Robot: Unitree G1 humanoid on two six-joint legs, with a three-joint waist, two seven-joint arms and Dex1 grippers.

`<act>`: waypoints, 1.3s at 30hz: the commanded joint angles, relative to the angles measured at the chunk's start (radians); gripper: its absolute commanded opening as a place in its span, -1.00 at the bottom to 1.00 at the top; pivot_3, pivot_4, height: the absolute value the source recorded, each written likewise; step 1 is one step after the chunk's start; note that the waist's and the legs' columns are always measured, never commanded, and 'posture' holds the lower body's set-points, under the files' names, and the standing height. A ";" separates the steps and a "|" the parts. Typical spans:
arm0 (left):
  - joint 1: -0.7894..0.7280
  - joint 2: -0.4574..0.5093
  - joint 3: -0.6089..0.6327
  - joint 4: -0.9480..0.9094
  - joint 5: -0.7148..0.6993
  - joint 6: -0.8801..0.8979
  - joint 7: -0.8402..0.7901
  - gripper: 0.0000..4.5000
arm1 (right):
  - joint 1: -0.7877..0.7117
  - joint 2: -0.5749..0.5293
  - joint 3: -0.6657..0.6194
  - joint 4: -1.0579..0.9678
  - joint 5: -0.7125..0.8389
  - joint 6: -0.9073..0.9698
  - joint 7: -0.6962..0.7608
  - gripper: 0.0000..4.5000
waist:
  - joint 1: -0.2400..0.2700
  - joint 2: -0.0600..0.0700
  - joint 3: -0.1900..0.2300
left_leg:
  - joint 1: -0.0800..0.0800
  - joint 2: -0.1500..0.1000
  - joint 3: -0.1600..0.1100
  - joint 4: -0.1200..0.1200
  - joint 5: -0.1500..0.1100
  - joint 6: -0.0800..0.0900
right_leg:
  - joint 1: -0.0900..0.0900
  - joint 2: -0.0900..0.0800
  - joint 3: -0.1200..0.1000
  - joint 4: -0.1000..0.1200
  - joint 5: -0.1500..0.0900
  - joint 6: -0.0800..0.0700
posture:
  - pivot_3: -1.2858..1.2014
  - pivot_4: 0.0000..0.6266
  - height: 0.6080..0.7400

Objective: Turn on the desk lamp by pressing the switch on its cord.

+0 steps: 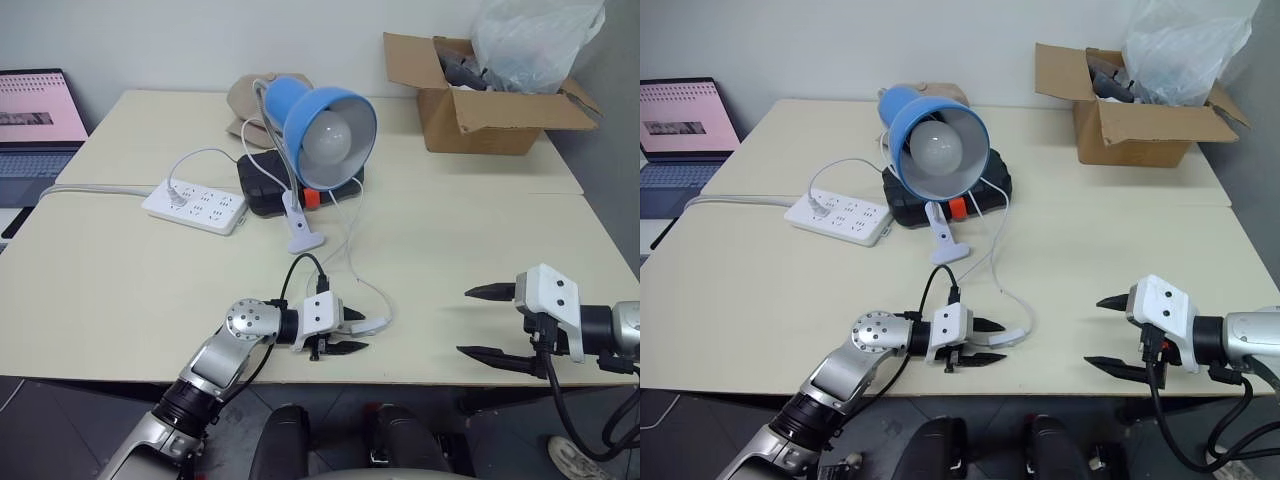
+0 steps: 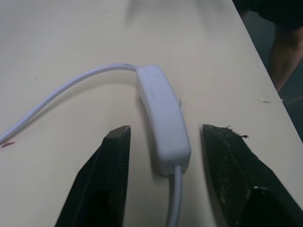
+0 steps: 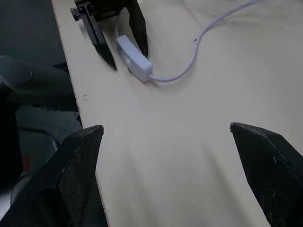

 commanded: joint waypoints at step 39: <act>-0.154 0.125 0.161 -0.033 -0.115 0.099 -0.112 -0.82 | -0.724 0.443 0.695 0.295 -0.172 0.116 -0.147 1.00 | -0.013 -0.001 0.000 | -0.003 0.002 0.000 0.000 0.000 0.000 | -0.003 0.002 0.000 0.001 -0.001 -0.001 | 0.03 -0.52 1.00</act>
